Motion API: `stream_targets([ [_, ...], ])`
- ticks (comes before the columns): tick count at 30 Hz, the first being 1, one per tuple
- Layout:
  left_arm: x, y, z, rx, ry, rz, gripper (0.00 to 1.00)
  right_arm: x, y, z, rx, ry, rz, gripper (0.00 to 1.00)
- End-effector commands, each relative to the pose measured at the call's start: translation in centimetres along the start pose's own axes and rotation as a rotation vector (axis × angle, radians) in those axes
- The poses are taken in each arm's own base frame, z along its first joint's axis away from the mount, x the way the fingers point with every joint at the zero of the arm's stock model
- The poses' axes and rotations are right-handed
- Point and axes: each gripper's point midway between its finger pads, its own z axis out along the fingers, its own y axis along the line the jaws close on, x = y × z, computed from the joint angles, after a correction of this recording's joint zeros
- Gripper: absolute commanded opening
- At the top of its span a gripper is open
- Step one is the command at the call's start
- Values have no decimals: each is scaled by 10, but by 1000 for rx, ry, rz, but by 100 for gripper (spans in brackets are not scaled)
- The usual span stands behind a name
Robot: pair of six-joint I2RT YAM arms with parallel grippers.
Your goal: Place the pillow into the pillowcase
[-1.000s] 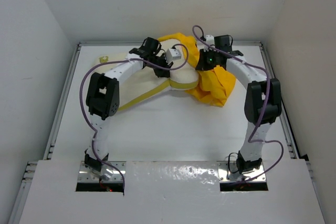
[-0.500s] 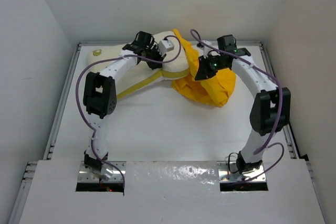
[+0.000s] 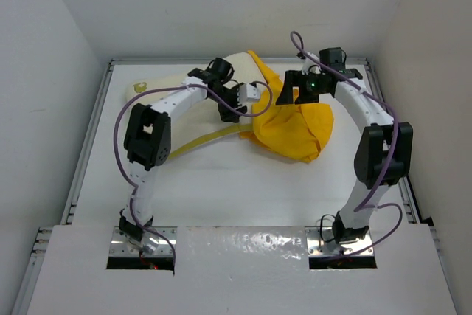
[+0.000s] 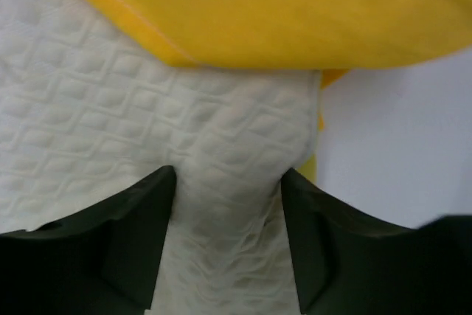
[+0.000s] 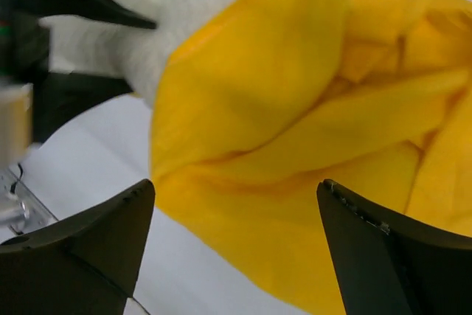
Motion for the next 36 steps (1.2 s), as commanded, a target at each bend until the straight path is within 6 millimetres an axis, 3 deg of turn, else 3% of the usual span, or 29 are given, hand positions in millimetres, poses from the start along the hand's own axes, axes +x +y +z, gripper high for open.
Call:
stream_targets([
  [1, -30, -17, -53, 97, -70, 124, 59, -29, -11, -11, 99, -97, 71, 90],
  [2, -43, -12, -72, 91, -108, 102, 66, -56, -14, -17, 123, -169, 63, 88],
  [3, -58, -14, -84, 117, -195, 80, 69, -69, -22, -18, 162, -208, 77, 85],
  [4, -60, -3, -103, 98, -241, 46, 73, -88, -26, -15, 173, -250, 102, 72],
  [5, -79, 2, -122, 94, -323, -9, 84, -103, -29, -13, 177, -287, 111, 63],
  [7, -83, 26, -151, 25, -387, -97, 93, -122, -38, 5, 168, -310, 175, 43],
  [8, -90, 45, -158, -35, -430, -190, 94, -125, -41, 12, 169, -309, 202, 40],
  [9, -82, 65, -161, -127, -406, -246, 94, -119, -52, 32, 191, -283, 249, 38],
  [12, -56, 119, -148, -364, -353, -350, 93, -124, -50, 49, 205, -273, 265, 41],
  [13, -37, 134, -128, -397, -320, -408, 93, -122, -54, 55, 225, -268, 271, 46],
  [14, -35, 152, -127, -455, -331, -455, 94, -119, -55, 62, 231, -255, 276, 55],
  [15, -23, 163, -122, -490, -306, -481, 94, -115, -51, 68, 233, -242, 273, 59],
  [16, -5, 170, -98, -472, -281, -517, 95, -111, -51, 72, 242, -233, 274, 64],
  [17, -8, 182, -100, -493, -313, -539, 99, -106, -51, 78, 244, -219, 277, 70],
  [21, 6, 206, -68, -521, -371, -553, 100, -85, -48, 101, 268, -165, 287, 71],
  [24, 19, 216, -52, -546, -373, -564, 100, -70, -54, 113, 271, -144, 328, 64],
  [29, 37, 237, -47, -612, -401, -589, 100, -60, -61, 125, 279, -128, 362, 53],
  [32, 41, 235, -37, -589, -396, -568, 100, -54, -65, 132, 281, -114, 382, 44],
  [36, 59, 228, -19, -558, -353, -574, 100, -46, -67, 137, 277, -107, 405, 23],
])
